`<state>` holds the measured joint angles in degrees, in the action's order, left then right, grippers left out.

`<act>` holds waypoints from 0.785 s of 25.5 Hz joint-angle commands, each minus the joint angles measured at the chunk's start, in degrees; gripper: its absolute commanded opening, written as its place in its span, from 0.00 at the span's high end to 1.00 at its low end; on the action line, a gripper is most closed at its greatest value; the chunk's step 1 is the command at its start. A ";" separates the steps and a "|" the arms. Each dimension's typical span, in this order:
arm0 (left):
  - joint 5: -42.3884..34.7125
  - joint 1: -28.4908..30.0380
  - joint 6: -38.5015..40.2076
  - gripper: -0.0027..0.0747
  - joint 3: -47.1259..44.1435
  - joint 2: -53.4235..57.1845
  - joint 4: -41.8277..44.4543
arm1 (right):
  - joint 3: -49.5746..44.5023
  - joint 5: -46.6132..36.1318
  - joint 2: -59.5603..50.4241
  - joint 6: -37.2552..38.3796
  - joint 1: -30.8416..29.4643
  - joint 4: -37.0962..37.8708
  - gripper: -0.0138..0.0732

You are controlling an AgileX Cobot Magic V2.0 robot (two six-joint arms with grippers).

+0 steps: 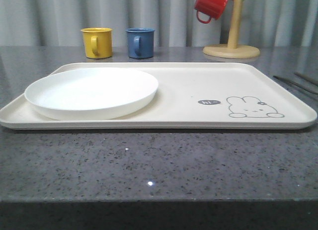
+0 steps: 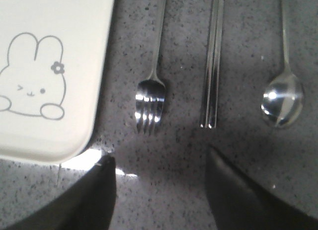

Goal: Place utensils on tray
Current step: 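Raise the left gripper away from the plate, then grasp the steel fork on the table with the right gripper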

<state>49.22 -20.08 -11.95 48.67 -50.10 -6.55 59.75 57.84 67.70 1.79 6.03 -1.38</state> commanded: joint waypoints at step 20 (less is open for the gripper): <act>-3.51 -0.39 0.65 0.49 1.42 -0.44 -0.42 | 13.88 -2.08 22.07 -0.62 0.06 0.17 0.34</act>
<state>49.10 -20.08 -11.95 48.67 -50.81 -6.55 70.89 57.29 89.75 1.79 6.21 -1.38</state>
